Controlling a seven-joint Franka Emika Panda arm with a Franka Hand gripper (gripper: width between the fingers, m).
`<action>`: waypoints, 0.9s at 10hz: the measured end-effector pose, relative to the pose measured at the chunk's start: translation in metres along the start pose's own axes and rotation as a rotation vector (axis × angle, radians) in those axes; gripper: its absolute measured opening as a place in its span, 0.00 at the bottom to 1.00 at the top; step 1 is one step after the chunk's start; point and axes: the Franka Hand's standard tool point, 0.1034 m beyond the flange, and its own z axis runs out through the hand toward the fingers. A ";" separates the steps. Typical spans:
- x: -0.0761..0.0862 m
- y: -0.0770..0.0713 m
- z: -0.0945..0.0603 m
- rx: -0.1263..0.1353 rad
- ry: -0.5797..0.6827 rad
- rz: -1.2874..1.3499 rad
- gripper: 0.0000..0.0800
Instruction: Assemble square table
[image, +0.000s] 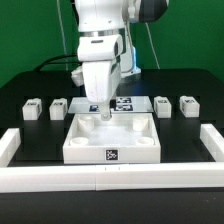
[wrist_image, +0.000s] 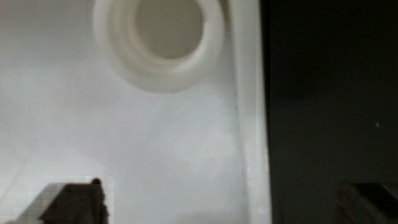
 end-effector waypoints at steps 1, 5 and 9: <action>0.004 -0.001 0.007 0.006 -0.001 0.003 0.81; 0.012 -0.005 0.017 0.005 -0.001 0.034 0.66; 0.012 -0.005 0.017 0.006 -0.001 0.035 0.10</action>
Offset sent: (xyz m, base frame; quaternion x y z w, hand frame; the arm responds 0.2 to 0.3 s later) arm 0.0000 0.0000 0.0000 0.0000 0.0000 0.0000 1.0000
